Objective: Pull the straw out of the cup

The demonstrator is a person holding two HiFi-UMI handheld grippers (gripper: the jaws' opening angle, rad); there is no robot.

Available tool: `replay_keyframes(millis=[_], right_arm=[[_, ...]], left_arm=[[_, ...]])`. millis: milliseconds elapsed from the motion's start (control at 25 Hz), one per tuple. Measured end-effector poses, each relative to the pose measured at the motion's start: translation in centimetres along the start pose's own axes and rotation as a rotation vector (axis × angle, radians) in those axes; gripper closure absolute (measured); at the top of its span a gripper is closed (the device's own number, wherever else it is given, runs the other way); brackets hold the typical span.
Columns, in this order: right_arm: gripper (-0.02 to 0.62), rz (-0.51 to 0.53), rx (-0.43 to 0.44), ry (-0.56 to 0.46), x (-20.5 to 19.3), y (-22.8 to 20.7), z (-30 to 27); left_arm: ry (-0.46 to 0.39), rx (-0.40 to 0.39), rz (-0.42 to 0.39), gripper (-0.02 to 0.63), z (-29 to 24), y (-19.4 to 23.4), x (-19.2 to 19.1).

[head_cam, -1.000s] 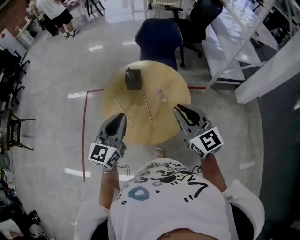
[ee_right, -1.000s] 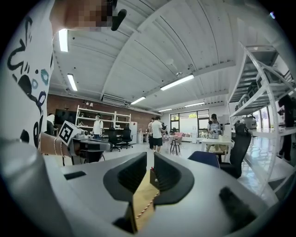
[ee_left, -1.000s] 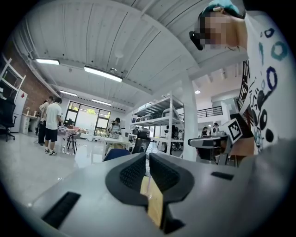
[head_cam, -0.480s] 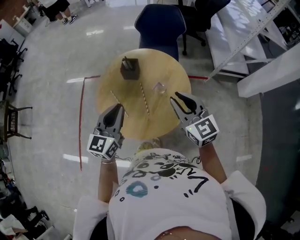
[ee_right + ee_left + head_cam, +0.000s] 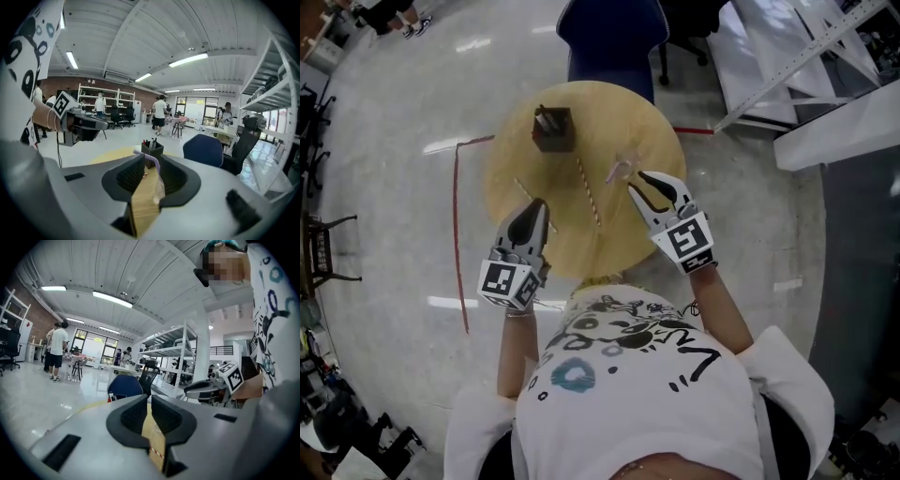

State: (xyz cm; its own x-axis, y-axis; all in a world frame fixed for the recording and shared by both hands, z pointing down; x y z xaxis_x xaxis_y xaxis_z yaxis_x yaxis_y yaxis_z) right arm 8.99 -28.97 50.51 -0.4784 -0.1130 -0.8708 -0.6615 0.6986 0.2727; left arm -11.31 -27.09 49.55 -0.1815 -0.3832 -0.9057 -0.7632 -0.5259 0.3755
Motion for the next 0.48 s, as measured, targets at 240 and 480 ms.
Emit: replay_keyframes(millis=[240, 480], right_arm=[[0.5, 0.039, 0.0, 0.066, -1.5, -0.7, -3.3], [0.5, 0.051, -0.004, 0.116, -4.5, -0.8, -6.3]], left_arm=[[0.06, -0.037, 0.005, 0.588, -2.7, 2.6, 0.5], [0.084, -0.072, 0.006, 0.588, -5.0, 4.4, 0.3]])
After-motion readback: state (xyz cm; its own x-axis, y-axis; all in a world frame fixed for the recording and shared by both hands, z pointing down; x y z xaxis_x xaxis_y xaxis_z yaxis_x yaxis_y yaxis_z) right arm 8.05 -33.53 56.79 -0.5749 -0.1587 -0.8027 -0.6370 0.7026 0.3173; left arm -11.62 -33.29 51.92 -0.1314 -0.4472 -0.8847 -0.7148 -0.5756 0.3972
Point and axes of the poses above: the fingertips, and each gripper's own axes: z backward along the fingers, y to its left, x out of its top, the point moved 3 cm from there along z, backward along the fingers, and after that the axes turned 10 degrees about z, right-handed, at the moved point
